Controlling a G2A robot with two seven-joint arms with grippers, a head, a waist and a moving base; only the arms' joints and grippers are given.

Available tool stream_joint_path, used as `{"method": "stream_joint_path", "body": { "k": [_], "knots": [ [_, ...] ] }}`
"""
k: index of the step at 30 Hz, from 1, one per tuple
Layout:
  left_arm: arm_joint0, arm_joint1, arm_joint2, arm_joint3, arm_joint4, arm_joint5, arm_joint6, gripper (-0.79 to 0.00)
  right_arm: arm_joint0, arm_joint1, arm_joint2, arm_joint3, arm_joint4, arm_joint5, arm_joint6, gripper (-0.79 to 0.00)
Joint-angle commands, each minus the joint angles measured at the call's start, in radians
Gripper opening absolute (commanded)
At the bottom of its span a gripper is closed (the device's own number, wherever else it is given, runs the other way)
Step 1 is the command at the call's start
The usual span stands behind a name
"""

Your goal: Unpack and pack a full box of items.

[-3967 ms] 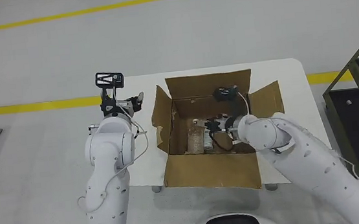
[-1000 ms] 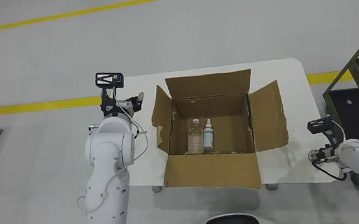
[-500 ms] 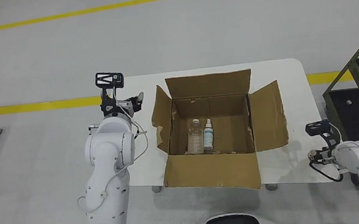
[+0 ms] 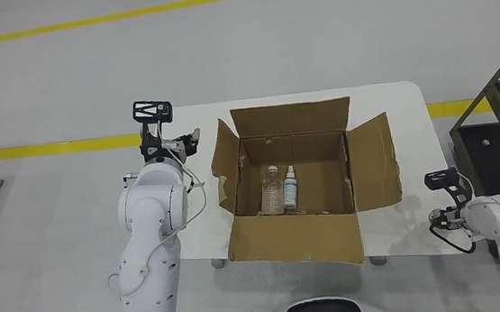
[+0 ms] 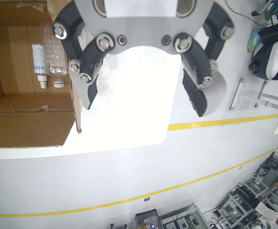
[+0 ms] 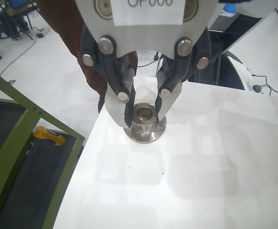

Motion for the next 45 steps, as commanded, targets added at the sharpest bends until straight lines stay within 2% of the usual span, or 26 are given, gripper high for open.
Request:
{"method": "stream_joint_path", "body": {
  "k": [1, 4, 7, 13, 15, 20, 22, 25, 27, 31, 35, 39, 41, 45],
  "knots": [
    [0.000, 0.000, 0.000, 0.000, 0.000, 0.000, 0.000, 0.000, 0.000, 0.000, 0.008, -0.008, 0.021, -0.001, -0.009, -0.785],
    [0.000, 0.000, 0.000, 0.000, 0.000, 0.000, 0.000, 0.000, -0.006, 0.001, 0.041, -0.025, 0.095, -0.004, -0.025, -0.785],
    [0.000, 0.000, 0.000, 0.000, 0.000, 0.000, 0.000, 0.000, -0.016, 0.002, 0.116, -0.056, 0.263, -0.011, -0.031, -0.785],
    [0.000, 0.000, 0.000, 0.000, 0.000, 0.000, 0.000, 0.000, -0.053, 0.002, 0.348, -0.165, 0.762, -0.052, -0.060, -0.785],
    [0.000, 0.000, 0.000, 0.000, 0.000, 0.000, 0.000, 0.000, -0.063, 0.003, 0.390, -0.181, 0.900, -0.081, -0.043, -0.785],
    [0.000, 0.000, 0.000, 0.000, 0.000, 0.000, 0.000, 0.000, -0.052, 0.005, 0.414, -0.196, 1.212, -0.131, 0.032, -0.785],
    [0.000, 0.000, 0.000, 0.000, 0.000, 0.000, 0.000, 0.000, -0.034, 0.007, 0.404, -0.211, 1.283, -0.139, 0.059, -0.785],
    [0.000, 0.000, 0.000, 0.000, 0.000, 0.000, 0.000, 0.000, -0.001, 0.013, 0.353, -0.257, 1.267, -0.132, 0.064, -0.785],
    [0.000, 0.000, 0.000, 0.000, 0.000, 0.000, 0.000, 0.000, 0.034, 0.013, 0.287, -0.269, 1.310, -0.109, 0.070, -0.785],
    [0.000, 0.000, 0.000, 0.000, 0.000, 0.000, 0.000, 0.000, 0.118, 0.016, 0.140, -0.308, 1.227, -0.040, 0.053, -0.785],
    [0.000, 0.000, 0.000, 0.000, 0.000, 0.000, 0.000, 0.000, 0.201, 0.014, -0.029, -0.331, 1.021, 0.033, -0.028, -0.785],
    [0.000, 0.000, 0.000, 0.000, 0.000, 0.000, 0.000, 0.000, 0.288, 0.003, -0.229, -0.293, 0.790, 0.134, -0.128, -0.785],
    [0.000, 0.000, 0.000, 0.000, 0.000, 0.000, 0.000, 0.000, 0.328, -0.003, -0.344, -0.266, 0.588, 0.200, -0.177, -0.785],
    [0.000, 0.000, 0.000, 0.000, 0.000, 0.000, 0.000, 0.000, 0.419, -0.032, -0.569, -0.182, 0.326, 0.326, -0.240, -0.785]
  ]
}}
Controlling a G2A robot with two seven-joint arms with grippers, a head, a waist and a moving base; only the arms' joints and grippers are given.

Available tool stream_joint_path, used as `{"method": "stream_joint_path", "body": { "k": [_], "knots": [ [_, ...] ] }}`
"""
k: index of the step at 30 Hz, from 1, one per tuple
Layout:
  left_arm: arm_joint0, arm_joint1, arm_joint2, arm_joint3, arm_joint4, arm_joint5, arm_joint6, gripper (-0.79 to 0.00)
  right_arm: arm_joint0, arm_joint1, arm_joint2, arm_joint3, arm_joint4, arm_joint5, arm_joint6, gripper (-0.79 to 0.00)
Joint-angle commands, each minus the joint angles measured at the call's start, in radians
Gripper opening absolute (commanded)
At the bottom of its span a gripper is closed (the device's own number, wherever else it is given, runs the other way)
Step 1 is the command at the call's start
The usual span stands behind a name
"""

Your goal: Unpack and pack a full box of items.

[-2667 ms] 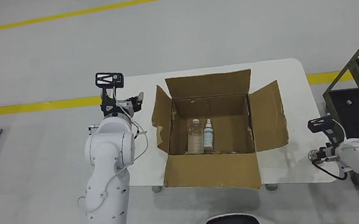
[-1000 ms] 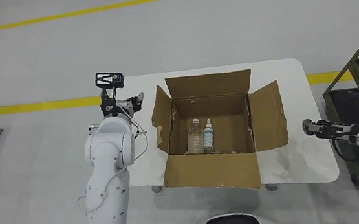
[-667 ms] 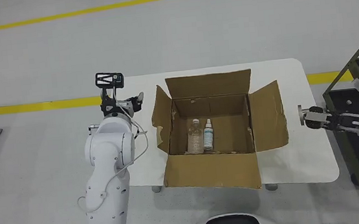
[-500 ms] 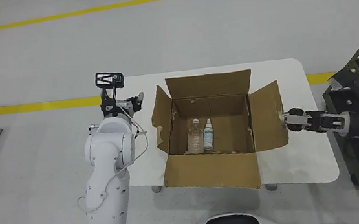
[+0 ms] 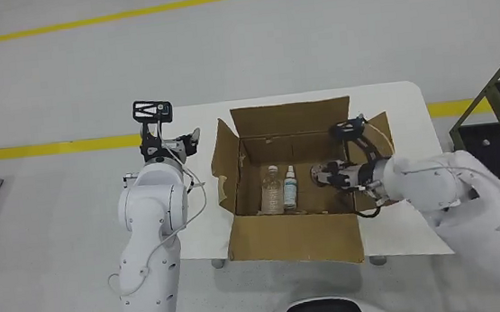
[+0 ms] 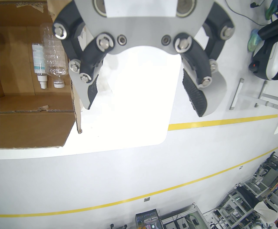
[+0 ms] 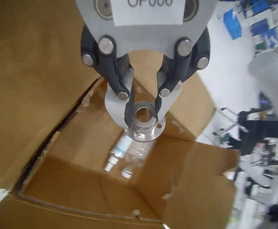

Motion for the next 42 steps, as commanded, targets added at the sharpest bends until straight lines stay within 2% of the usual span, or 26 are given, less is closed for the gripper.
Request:
{"method": "stream_joint_path", "body": {
  "k": [1, 7, 16, 17, 18, 19, 21, 23, 25, 26, 30, 33, 35, 37, 38, 42],
  "knots": [
    [0.000, 0.000, 0.000, 0.000, 0.000, 0.000, 0.000, 0.000, 0.044, -0.018, -0.125, 0.059, -0.144, 0.070, -0.029, -0.785],
    [0.000, 0.000, 0.000, 0.000, 0.000, 0.000, 0.000, 0.000, 0.145, -0.077, -0.312, 0.239, -0.246, 0.170, -0.064, -0.785],
    [0.000, 0.000, 0.000, 0.000, 0.000, 0.000, 0.000, 0.000, 0.237, -0.149, -0.420, 0.443, -0.225, 0.184, -0.089, -0.785],
    [0.000, 0.000, 0.000, 0.000, 0.000, 0.000, 0.000, 0.000, 0.245, -0.155, -0.424, 0.459, -0.220, 0.178, -0.092, -0.748],
    [0.000, 0.000, 0.000, 0.000, 0.000, 0.000, 0.000, 0.000, 0.251, -0.161, -0.430, 0.475, -0.222, 0.176, -0.094, -0.625],
    [0.000, 0.000, 0.000, 0.000, 0.000, 0.000, 0.000, 0.000, 0.256, -0.166, -0.432, 0.486, -0.216, 0.175, -0.095, -0.557],
    [0.000, 0.000, 0.000, 0.000, 0.000, 0.000, 0.000, 0.000, 0.265, -0.174, -0.430, 0.504, -0.204, 0.169, -0.098, -0.453],
    [0.000, 0.000, 0.000, 0.000, 0.000, 0.000, 0.000, 0.000, 0.267, -0.179, -0.424, 0.507, -0.194, 0.160, -0.100, -0.406],
    [0.000, 0.000, 0.000, 0.000, 0.000, 0.000, 0.000, 0.000, 0.268, -0.180, -0.415, 0.506, -0.194, 0.137, -0.105, -0.422],
    [0.000, 0.000, 0.000, 0.000, 0.000, 0.000, 0.000, 0.000, 0.268, -0.180, -0.409, 0.501, -0.194, 0.130, -0.105, -0.471],
    [0.000, 0.000, 0.000, 0.000, 0.000, 0.000, 0.000, 0.000, 0.255, -0.172, -0.360, 0.456, -0.183, 0.109, -0.103, -0.462],
    [0.000, 0.000, 0.000, 0.000, 0.000, 0.000, 0.000, 0.000, 0.232, -0.155, -0.280, 0.367, -0.159, 0.088, -0.116, -0.483],
    [0.000, 0.000, 0.000, 0.000, 0.000, 0.000, 0.000, 0.000, 0.190, -0.134, -0.191, 0.266, -0.136, 0.075, -0.113, -0.573],
    [0.000, 0.000, 0.000, 0.000, 0.000, 0.000, 0.000, 0.000, 0.135, -0.108, -0.071, 0.152, -0.116, 0.038, -0.104, -0.745],
    [0.000, 0.000, 0.000, 0.000, 0.000, 0.000, 0.000, 0.000, 0.105, -0.092, -0.011, 0.091, -0.139, 0.002, -0.091, -0.785],
    [0.000, 0.000, 0.000, 0.000, 0.000, 0.000, 0.000, 0.000, -0.050, -0.044, 0.248, -0.092, -0.134, -0.116, -0.053, -0.785]
  ]
}}
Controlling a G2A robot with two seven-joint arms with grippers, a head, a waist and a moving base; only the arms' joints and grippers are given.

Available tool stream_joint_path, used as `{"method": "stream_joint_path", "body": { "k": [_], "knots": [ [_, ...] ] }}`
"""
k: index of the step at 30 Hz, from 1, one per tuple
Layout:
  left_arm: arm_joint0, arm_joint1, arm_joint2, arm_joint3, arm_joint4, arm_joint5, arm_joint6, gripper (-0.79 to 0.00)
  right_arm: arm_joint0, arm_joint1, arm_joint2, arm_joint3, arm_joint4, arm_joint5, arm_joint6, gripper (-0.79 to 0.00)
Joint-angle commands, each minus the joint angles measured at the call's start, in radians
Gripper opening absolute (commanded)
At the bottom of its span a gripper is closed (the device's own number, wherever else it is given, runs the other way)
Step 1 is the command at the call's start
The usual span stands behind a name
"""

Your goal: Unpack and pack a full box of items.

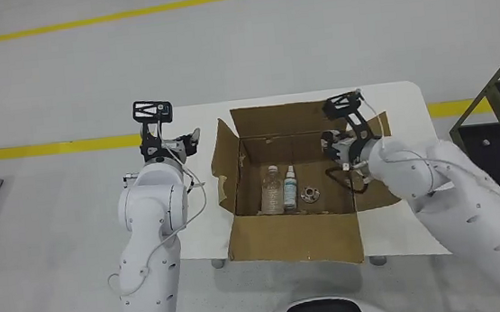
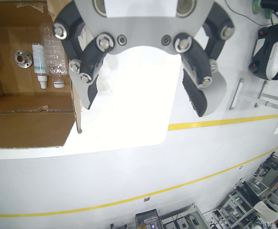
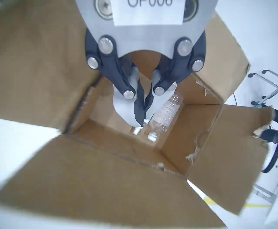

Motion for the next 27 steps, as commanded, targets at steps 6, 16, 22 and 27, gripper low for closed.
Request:
{"method": "stream_joint_path", "body": {
  "k": [6, 16, 22, 27],
  "knots": [
    [0.000, 0.000, 0.000, 0.000, 0.000, 0.000, 0.000, 0.000, -0.246, 0.044, 0.409, -0.106, 0.067, -0.146, -0.032, -0.785],
    [0.000, 0.000, 0.000, 0.000, 0.000, 0.000, 0.000, 0.000, -0.358, 0.043, 0.500, 0.173, 0.223, -0.094, -0.103, -0.785],
    [0.000, 0.000, 0.000, 0.000, 0.000, 0.000, 0.000, 0.000, -0.279, 0.023, 0.470, 0.444, 0.629, -0.204, -0.048, -0.785],
    [0.000, 0.000, 0.000, 0.000, 0.000, 0.000, 0.000, 0.000, -0.191, 0.015, 0.413, 0.567, 0.803, -0.323, 0.039, -0.785]
  ]
}}
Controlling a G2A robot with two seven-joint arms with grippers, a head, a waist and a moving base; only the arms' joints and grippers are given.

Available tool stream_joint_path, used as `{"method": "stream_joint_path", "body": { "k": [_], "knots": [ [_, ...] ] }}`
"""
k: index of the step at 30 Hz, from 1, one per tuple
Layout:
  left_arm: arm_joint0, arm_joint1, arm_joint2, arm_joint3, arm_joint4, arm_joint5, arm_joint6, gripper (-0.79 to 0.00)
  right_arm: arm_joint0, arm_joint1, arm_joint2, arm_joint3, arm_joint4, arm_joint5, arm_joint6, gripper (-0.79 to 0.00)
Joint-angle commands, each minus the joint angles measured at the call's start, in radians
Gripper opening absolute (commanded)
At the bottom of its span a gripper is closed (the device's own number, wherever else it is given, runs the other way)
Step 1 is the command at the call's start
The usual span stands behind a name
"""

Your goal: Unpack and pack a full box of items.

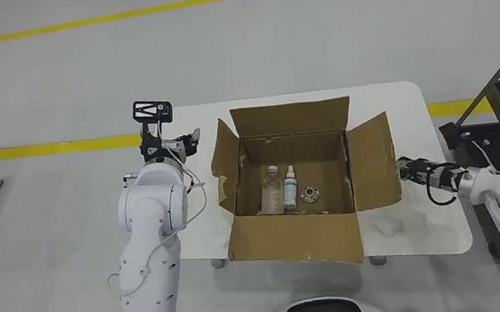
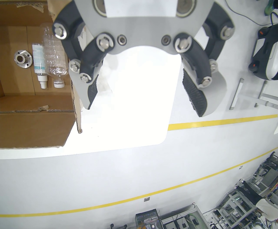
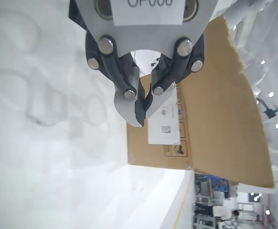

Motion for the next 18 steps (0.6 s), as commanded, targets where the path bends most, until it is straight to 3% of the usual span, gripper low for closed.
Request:
{"method": "stream_joint_path", "body": {
  "k": [1, 10, 18],
  "knots": [
    [0.000, 0.000, 0.000, 0.000, 0.000, 0.000, 0.000, 0.000, 0.037, -0.003, -0.030, 0.030, 0.042, -0.031, 0.029, -0.785],
    [0.000, 0.000, 0.000, 0.000, 0.000, 0.000, 0.000, 0.000, 0.099, -0.010, -0.123, 0.007, 0.140, -0.073, 0.085, -0.785],
    [0.000, 0.000, 0.000, 0.000, 0.000, 0.000, 0.000, 0.000, 0.121, -0.007, -0.260, -0.170, -0.153, 0.003, 0.016, -0.785]
  ]
}}
